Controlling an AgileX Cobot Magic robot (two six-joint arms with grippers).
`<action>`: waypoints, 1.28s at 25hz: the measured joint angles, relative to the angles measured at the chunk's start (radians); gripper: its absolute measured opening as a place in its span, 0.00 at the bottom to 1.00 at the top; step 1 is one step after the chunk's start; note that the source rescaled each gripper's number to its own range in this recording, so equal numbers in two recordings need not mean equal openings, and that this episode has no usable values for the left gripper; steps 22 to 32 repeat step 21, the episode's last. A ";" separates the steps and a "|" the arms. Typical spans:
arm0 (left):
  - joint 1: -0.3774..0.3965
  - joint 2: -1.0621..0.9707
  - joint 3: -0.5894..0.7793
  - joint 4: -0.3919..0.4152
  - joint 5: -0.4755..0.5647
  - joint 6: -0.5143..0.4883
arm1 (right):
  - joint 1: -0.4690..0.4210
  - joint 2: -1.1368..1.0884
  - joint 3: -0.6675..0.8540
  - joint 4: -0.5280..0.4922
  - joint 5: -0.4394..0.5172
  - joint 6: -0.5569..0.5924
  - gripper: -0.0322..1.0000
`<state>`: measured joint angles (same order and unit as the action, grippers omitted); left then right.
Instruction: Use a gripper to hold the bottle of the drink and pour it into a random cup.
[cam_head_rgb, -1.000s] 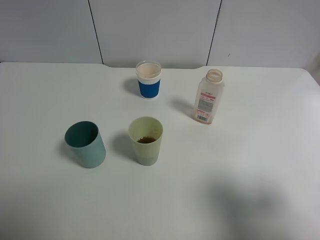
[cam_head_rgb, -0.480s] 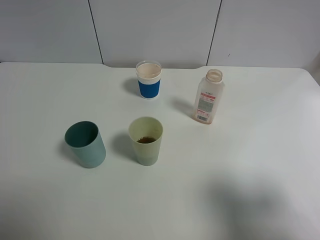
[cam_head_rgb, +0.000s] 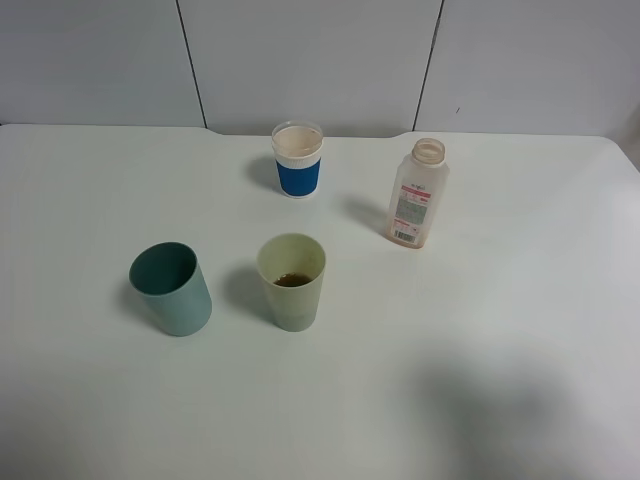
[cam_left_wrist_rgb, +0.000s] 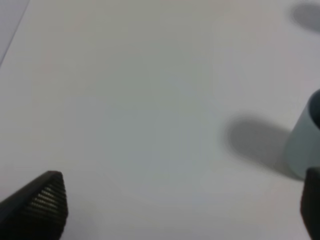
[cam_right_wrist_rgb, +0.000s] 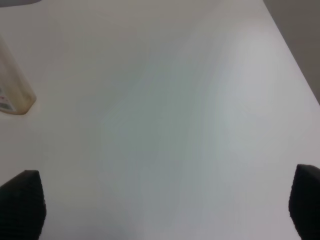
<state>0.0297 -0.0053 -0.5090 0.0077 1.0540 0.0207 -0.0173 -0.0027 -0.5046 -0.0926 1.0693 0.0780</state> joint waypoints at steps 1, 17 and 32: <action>0.000 0.000 0.000 0.000 0.000 0.000 | 0.000 0.000 0.000 0.000 0.000 0.000 0.98; 0.000 0.000 0.000 0.000 0.000 0.000 | 0.000 0.000 0.000 0.000 0.000 0.000 0.98; 0.000 0.000 0.000 0.000 0.000 0.000 | 0.000 0.000 0.000 0.000 0.000 0.000 0.98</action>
